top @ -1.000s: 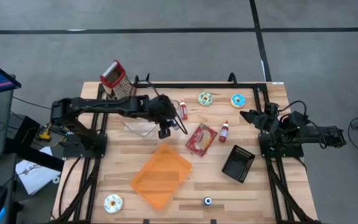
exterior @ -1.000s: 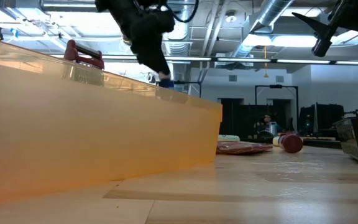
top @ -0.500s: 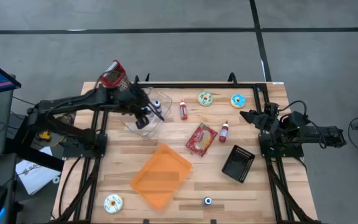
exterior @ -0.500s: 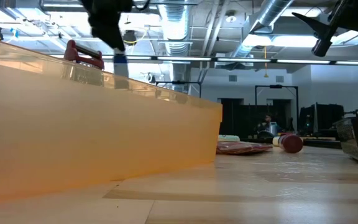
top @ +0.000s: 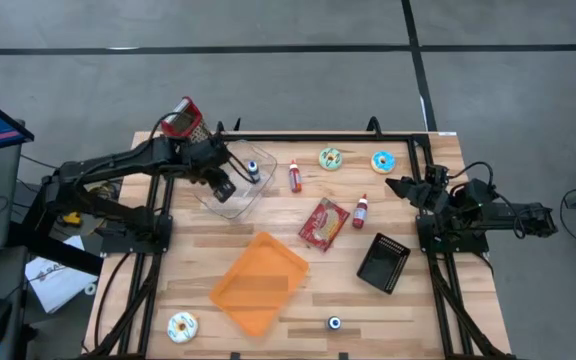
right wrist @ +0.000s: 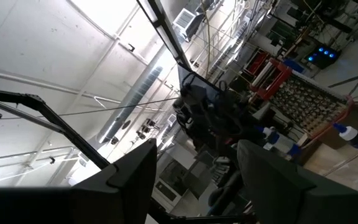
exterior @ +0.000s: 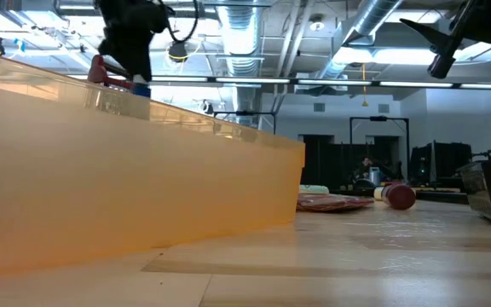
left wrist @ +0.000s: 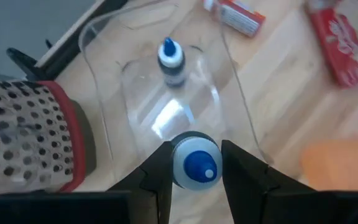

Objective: Pick & Place Food Item
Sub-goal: Put the top blue food coloring bottle into the transparent bin

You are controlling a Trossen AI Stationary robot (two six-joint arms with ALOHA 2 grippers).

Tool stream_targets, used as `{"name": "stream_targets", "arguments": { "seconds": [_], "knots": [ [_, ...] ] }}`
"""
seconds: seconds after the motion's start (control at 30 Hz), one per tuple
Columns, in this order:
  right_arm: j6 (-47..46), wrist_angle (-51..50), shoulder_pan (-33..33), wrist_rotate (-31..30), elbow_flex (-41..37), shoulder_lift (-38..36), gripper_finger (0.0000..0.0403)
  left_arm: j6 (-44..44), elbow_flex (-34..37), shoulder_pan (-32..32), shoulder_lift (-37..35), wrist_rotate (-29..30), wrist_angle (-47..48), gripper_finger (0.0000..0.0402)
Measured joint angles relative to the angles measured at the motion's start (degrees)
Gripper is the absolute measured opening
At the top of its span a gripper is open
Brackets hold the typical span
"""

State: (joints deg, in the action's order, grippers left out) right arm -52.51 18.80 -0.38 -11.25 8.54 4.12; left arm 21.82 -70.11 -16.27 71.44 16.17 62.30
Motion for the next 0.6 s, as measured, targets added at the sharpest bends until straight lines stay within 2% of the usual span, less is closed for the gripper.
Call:
{"name": "stream_targets", "arguments": {
  "seconds": [0.27, 0.43, 0.6],
  "knots": [
    [0.02, -0.36, -0.02, 0.0, 0.0, 0.0, 0.0216, 0.04, 0.04, -8.56, 9.01, 0.5, -6.01, 0.0101],
    [0.48, -0.38, -0.01, 0.0, 0.0, 0.0, 0.0216, -0.87, 0.04, -14.42, 11.94, 0.17, -9.75, 0.0101],
    [1.57, -0.6, -0.02, -0.65, 0.0, 0.0, 0.0216, -2.11, 0.79, -19.4, 12.32, -4.89, -13.28, 0.0101]
  ]
}}
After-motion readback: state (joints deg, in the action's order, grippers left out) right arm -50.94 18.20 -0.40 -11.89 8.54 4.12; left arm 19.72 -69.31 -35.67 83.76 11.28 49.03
